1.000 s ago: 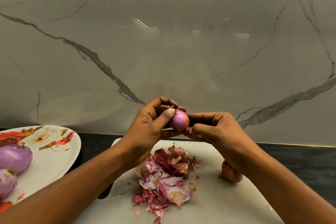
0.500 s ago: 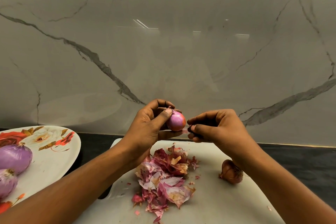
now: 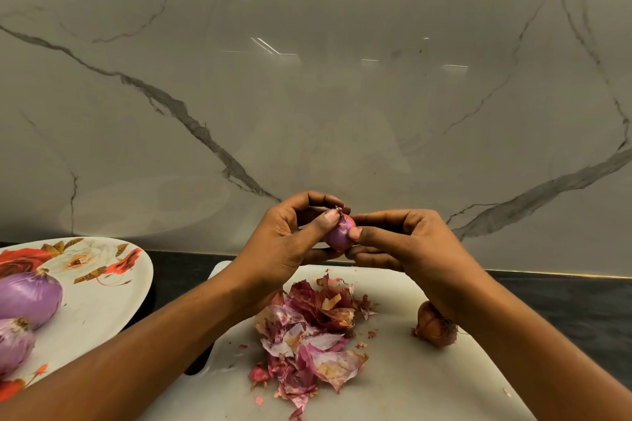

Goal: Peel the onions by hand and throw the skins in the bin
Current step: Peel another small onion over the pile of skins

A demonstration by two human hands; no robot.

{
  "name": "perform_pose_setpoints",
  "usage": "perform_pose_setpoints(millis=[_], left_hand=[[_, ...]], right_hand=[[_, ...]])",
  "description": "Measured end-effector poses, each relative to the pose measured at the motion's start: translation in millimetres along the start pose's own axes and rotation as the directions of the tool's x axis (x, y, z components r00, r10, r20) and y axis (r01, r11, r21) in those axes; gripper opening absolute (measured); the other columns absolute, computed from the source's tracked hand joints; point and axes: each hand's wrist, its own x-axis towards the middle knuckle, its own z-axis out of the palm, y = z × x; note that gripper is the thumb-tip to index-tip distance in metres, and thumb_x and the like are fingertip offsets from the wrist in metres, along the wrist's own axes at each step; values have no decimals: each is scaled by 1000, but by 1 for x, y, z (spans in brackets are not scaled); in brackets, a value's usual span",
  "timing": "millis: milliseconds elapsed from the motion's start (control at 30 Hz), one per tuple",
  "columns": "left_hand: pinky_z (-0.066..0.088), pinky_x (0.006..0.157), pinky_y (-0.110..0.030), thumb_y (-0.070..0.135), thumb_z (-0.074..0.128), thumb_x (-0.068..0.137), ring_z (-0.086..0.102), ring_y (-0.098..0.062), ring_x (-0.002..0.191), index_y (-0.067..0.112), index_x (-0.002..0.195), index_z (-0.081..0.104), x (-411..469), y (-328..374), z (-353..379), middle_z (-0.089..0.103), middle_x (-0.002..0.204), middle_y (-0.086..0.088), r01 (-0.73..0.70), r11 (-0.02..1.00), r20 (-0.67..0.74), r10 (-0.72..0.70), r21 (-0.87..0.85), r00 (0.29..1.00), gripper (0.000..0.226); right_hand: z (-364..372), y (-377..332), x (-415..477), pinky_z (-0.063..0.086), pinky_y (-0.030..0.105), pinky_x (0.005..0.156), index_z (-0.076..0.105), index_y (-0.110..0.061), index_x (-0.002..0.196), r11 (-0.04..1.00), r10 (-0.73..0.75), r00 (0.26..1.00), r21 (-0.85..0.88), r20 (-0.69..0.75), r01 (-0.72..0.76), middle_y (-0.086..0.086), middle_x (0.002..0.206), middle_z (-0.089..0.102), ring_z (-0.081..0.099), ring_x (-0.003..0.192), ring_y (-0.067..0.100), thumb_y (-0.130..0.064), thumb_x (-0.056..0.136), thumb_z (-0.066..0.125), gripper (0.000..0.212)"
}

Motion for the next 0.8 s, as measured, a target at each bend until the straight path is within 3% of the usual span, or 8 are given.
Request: perform_pose_setpoints(millis=[67, 267, 433, 633, 800], left_hand=[[64, 90, -49, 21, 63, 100, 76, -30, 107, 14, 124, 70, 0, 0, 0, 77, 115, -7, 21, 1000, -15, -21, -4, 1000, 26], [63, 93, -37, 17, 73, 87, 76, -28, 110, 13, 132, 69, -1, 0, -2, 77, 121, -7, 26, 999, 37, -24, -46, 999, 46], [63, 94, -38, 12, 70, 90, 75, -29, 111, 10, 131, 70, 0, 3, -5, 77, 121, -9, 26, 996, 34, -23, -90, 999, 41], [63, 93, -37, 14, 72, 88, 75, -30, 110, 10, 131, 70, -1, 3, -2, 78, 120, -11, 24, 996, 65, -18, -92, 998, 43], [63, 90, -33, 14, 71, 89, 75, -29, 110, 9, 132, 69, -2, 3, -3, 78, 120, -10, 17, 995, 73, -10, -95, 997, 43]], right_hand=[[-1, 0, 0, 65, 27, 76, 78, -8, 111, 1000, -7, 1000, 6, -21, 7, 14, 97, 81, 80, 90, 31, -10, 85, 81, 27], [-1, 0, 0, 66, 30, 79, 78, -10, 110, 1000, -15, 999, 15, -31, 15, 12, 97, 82, 80, 91, 28, -16, 76, 84, 34], [-1, 1, 0, 65, 30, 82, 79, -12, 111, 1000, -23, 999, 19, -24, 23, 11, 101, 82, 80, 95, 27, -4, 87, 78, 26], [0, 0, 0, 66, 29, 81, 79, -14, 110, 1000, -20, 1000, 2, -2, 20, 9, 100, 82, 80, 93, 25, -25, 70, 83, 41], [-1, 1, 0, 65, 25, 78, 81, -16, 108, 998, -58, 998, -31, -5, 58, 6, 98, 82, 80, 91, 22, -25, 72, 82, 37]])
